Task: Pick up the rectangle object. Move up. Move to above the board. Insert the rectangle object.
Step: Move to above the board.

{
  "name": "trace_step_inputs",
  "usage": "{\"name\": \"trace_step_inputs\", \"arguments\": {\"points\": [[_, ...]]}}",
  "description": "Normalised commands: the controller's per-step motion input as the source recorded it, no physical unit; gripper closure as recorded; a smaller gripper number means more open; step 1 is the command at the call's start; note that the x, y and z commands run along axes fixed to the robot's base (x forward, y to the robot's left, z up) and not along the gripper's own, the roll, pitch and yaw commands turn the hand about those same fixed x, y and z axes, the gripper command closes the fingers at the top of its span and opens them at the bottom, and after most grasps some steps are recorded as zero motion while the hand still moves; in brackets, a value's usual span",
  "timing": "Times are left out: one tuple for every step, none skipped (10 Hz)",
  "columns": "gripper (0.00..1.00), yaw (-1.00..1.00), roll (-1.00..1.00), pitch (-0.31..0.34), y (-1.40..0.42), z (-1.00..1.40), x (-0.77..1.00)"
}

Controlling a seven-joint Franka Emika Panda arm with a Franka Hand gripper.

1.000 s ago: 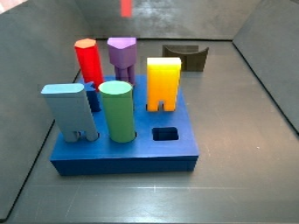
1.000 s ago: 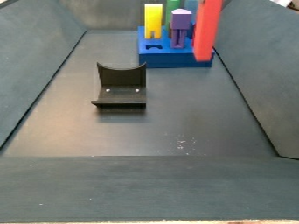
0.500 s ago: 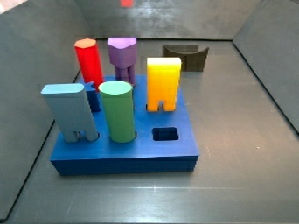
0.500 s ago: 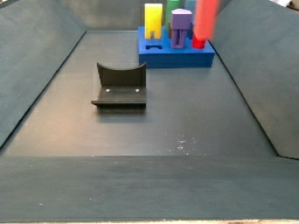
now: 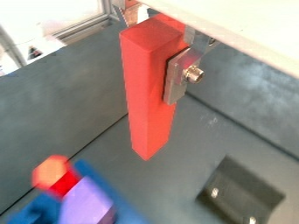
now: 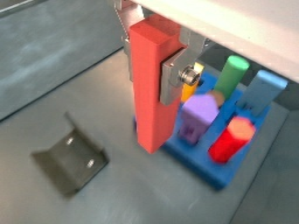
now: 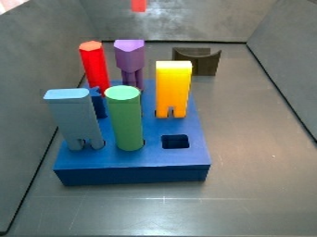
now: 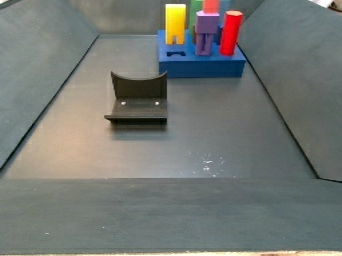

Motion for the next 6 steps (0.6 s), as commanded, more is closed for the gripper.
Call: {"name": "trace_step_inputs", "arguments": {"points": [[1.0, 0.0, 0.0, 0.122, -1.0, 0.17, 0.24], [1.0, 0.0, 0.0, 0.13, -1.0, 0.17, 0.25], [1.0, 0.01, -0.01, 0.141, -1.0, 0.17, 0.27], [1.0, 0.01, 0.01, 0.134, -1.0, 0.18, 0.28], [1.0, 0.01, 0.0, 0.131, -1.0, 0.18, 0.3], [1.0, 0.01, 0.0, 0.128, -1.0, 0.18, 0.32]]}}
